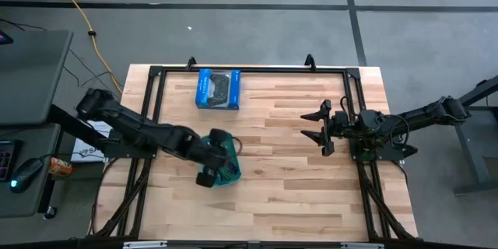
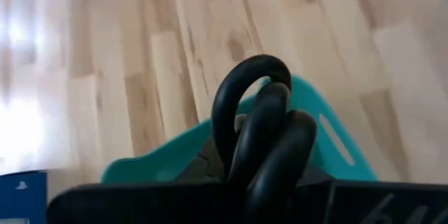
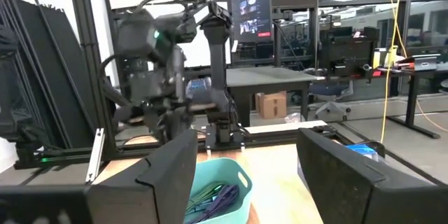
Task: Pick and place USB-C Cables
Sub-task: Put the black charger cable into the green bin
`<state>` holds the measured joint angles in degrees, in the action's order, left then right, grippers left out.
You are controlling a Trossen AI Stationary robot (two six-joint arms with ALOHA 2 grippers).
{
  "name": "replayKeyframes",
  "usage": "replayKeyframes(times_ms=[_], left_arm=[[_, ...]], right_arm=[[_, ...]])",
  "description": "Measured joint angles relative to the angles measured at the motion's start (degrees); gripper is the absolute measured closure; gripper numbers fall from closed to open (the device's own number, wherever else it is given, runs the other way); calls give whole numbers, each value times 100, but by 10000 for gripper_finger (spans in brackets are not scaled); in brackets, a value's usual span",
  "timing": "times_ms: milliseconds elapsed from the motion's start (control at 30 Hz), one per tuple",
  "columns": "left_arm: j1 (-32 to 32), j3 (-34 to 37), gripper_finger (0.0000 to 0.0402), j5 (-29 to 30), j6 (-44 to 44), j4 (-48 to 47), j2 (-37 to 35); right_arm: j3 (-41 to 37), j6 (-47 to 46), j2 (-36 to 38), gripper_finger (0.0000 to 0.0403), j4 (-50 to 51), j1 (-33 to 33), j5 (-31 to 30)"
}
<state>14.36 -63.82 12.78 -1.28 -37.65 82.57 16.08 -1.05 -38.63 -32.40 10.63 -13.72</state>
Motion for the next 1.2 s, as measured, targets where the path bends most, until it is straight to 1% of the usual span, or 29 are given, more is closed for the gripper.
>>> replayKeyframes(times_ms=[167, 567, 900, 1067, 1200], left_arm=[[-47, -367, 389, -18, 190, -491, 705], [-194, -393, 389, -164, 402, -567, 1684], [-194, -391, 389, -183, 473, -610, 2090], [-194, -386, 389, -184, 516, -605, 2102], [-194, -386, 380, -183, 516, -605, 2102]], right_arm=[[0, 0, 0, 166, 0, 0, 0], [-2, -40, -4, 166, 22, 0, -2], [0, -40, -4, 166, 42, 0, -2], [-2, -40, -4, 166, 44, 0, -2], [-2, -40, -4, 166, 46, 0, -2]])
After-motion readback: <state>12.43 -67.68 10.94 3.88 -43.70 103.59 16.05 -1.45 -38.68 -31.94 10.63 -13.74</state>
